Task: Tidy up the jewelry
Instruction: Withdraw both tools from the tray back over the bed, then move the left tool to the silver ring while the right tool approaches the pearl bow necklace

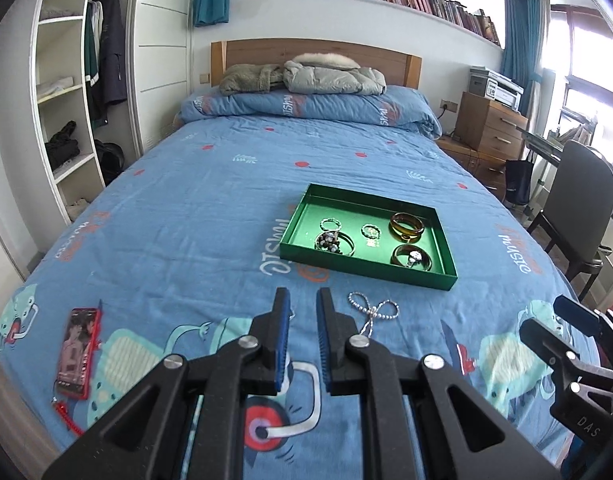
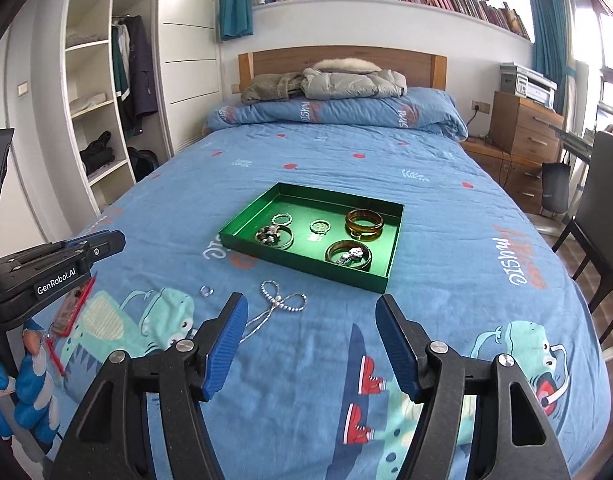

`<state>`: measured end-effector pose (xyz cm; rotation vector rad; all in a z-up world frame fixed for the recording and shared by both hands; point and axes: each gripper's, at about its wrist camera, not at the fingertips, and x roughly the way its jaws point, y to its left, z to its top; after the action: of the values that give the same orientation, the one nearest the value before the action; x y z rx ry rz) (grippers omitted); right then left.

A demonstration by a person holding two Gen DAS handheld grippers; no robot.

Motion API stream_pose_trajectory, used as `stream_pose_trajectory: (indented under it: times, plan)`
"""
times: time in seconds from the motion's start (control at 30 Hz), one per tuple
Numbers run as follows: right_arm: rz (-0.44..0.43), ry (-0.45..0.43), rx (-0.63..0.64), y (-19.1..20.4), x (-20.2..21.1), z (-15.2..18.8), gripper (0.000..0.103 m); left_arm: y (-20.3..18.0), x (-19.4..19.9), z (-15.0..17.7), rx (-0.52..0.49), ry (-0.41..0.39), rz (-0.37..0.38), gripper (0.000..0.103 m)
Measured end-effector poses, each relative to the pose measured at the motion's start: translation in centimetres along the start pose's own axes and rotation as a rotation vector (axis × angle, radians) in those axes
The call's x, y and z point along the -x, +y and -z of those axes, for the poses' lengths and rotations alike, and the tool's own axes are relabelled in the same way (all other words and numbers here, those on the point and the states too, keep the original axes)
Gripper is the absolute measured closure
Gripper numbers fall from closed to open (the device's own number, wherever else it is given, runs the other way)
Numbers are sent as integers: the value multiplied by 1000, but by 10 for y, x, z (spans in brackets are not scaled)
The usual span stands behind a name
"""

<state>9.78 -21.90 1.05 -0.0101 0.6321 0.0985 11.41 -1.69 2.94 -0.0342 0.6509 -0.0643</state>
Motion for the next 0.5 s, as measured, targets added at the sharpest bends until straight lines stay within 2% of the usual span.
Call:
stream_pose_trajectory:
  times: [0.27, 0.5]
  plan:
    - [-35, -36, 7, 15, 37, 17, 38, 3, 43, 19, -23, -41, -31, 90]
    - [-44, -60, -10, 19, 57, 26, 37, 9, 68, 29, -18, -67, -30, 84]
